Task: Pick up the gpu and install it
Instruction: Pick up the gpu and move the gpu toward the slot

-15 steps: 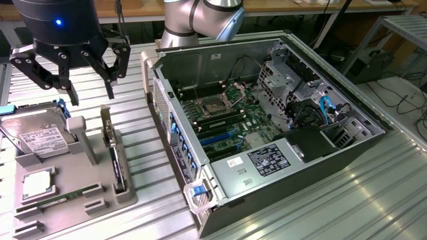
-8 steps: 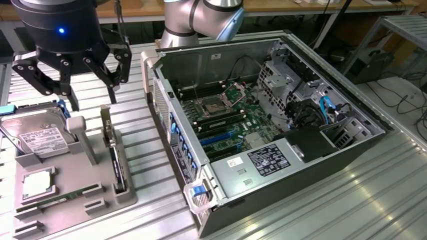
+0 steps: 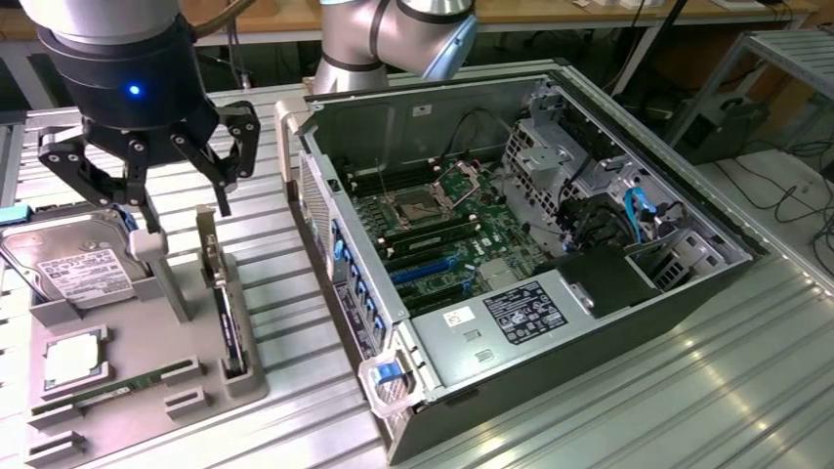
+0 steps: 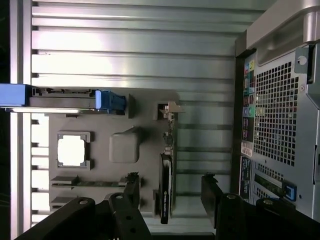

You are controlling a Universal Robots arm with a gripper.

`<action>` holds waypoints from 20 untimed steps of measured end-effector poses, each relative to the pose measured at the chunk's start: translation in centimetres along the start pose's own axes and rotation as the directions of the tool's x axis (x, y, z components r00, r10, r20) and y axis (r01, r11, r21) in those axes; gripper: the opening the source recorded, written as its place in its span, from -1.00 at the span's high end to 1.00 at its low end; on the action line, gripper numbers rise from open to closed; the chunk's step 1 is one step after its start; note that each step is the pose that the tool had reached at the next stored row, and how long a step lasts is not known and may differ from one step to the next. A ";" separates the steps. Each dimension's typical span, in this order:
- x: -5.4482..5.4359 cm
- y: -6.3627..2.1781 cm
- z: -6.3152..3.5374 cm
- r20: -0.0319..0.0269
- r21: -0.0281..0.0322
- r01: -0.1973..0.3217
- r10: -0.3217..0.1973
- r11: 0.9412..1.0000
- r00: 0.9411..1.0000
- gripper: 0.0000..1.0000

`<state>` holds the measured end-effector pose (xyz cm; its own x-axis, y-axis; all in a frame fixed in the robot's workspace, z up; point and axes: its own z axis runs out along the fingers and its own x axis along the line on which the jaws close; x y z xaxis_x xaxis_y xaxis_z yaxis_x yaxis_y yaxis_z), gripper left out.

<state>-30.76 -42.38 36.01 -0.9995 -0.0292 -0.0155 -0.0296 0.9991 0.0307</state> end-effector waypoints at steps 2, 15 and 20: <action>0.0 -0.01 0.17 0.000 0.000 0.000 0.000 1.000 1.000 -0.23; 0.0 -0.07 1.61 0.000 -0.001 0.000 0.000 1.000 1.000 -0.23; 0.0 -0.09 2.18 0.000 -0.001 0.000 0.000 1.000 1.000 -0.23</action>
<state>-30.76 -42.40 33.83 -0.9995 -0.0292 -0.0156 -0.0297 0.9991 0.0313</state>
